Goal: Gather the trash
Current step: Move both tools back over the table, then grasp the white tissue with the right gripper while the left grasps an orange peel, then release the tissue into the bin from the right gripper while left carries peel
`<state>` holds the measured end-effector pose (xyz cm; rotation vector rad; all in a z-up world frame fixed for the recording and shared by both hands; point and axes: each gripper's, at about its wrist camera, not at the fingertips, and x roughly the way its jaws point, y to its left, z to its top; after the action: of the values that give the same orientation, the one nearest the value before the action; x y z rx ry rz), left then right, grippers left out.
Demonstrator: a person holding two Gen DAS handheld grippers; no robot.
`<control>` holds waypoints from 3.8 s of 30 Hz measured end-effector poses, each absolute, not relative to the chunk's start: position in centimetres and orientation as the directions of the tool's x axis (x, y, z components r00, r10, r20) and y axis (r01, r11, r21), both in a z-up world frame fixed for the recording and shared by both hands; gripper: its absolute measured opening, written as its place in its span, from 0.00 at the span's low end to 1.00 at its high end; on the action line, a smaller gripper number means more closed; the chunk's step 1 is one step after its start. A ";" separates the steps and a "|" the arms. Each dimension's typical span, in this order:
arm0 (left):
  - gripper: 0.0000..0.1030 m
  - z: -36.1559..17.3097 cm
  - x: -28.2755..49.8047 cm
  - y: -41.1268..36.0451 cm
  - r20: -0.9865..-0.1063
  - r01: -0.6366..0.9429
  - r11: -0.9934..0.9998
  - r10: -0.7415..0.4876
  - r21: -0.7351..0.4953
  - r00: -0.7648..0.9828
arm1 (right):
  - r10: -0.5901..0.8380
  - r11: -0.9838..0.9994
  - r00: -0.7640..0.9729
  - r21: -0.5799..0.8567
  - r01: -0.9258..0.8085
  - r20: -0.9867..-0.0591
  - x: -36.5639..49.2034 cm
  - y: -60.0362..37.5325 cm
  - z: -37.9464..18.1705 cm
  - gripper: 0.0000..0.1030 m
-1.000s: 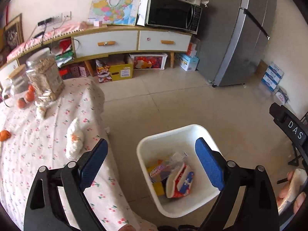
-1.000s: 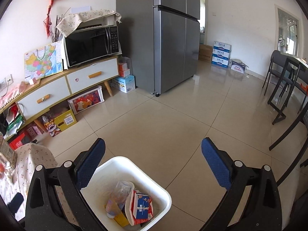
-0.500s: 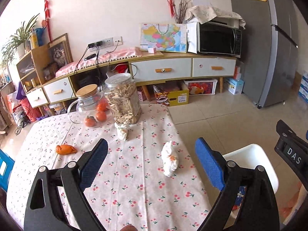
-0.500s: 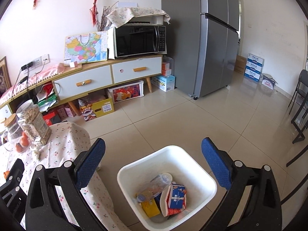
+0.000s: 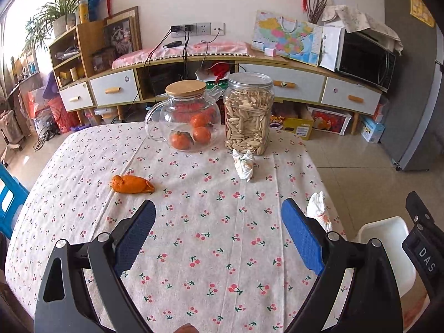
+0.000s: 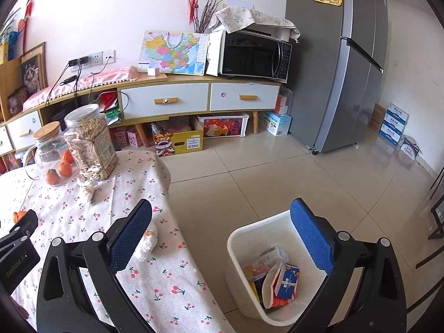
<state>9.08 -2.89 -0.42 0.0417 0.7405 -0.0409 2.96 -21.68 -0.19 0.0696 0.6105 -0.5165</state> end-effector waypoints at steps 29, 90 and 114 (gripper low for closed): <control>0.87 -1.9 15.5 9.1 -0.754 -0.173 0.984 0.082 -0.042 0.652 | -0.184 0.941 0.464 -0.019 0.338 -0.866 14.3 -18.6 -11.2 0.34; 0.23 3.1 12.0 8.6 -0.684 -0.091 0.982 -0.047 -0.164 0.728 | 0.063 0.977 0.744 0.193 0.090 -0.665 4.9 -20.6 0.0 0.34; 0.23 3.2 8.5 -4.0 -0.651 0.161 0.983 -0.178 -0.087 0.738 | -0.242 0.925 0.696 0.056 0.376 -0.676 0.3 -32.3 -1.0 0.34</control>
<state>8.55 -3.96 3.18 -0.0257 0.7173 -0.1863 0.27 -32.26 -1.01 0.1962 0.7232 -0.3472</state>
